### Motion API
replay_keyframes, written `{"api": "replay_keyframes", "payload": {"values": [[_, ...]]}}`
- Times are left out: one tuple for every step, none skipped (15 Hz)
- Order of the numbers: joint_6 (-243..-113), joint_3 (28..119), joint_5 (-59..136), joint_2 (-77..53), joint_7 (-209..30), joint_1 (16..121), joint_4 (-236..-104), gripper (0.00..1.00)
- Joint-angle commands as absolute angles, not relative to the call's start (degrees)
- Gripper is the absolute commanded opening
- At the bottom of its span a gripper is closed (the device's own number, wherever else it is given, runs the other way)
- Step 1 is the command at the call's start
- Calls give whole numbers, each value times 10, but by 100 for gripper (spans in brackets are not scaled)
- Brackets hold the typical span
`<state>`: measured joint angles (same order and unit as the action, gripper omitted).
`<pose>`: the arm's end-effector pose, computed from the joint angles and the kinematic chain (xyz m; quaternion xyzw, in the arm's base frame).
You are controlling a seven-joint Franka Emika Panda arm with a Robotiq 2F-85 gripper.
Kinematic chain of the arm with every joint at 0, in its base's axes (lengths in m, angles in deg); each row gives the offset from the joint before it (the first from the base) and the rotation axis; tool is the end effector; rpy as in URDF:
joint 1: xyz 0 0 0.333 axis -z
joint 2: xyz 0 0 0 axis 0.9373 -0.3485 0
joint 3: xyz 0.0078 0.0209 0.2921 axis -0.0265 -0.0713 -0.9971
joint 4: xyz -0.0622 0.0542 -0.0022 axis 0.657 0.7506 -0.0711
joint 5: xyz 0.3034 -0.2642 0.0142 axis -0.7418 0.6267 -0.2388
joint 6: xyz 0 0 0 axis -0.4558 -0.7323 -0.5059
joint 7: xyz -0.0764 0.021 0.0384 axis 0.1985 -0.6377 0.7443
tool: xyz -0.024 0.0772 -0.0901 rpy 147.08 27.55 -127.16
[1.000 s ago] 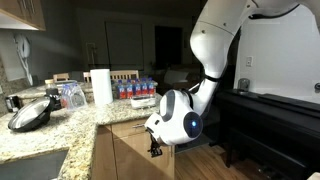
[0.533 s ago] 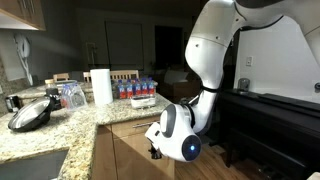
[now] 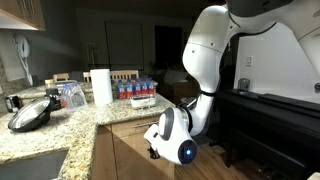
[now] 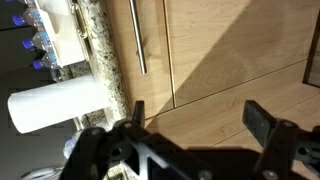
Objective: Open the top drawer
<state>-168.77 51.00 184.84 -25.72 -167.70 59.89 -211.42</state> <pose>0.4370 0.2275 0.0753 0.6353 0.5447 0.4310 0.3375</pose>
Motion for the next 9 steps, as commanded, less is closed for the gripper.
{"api": "replay_keyframes", "payload": {"values": [[-1606, 536, 1848, -305, -1669, 541, -2096, 100], [-1578, 553, 1848, -309, -1679, 519, -2101, 100], [-1556, 572, 1848, -323, -1683, 496, -2095, 100], [-1537, 591, 1848, -336, -1684, 476, -2087, 100], [-1524, 610, 1848, -348, -1684, 457, -2079, 100], [-1513, 632, 1848, -361, -1685, 437, -2069, 100], [-1508, 653, 1848, -374, -1691, 420, -2057, 100], [-1503, 673, 1848, -387, -1694, 404, -2043, 100], [-1496, 690, 1848, -403, -1695, 396, -2027, 100]]}}
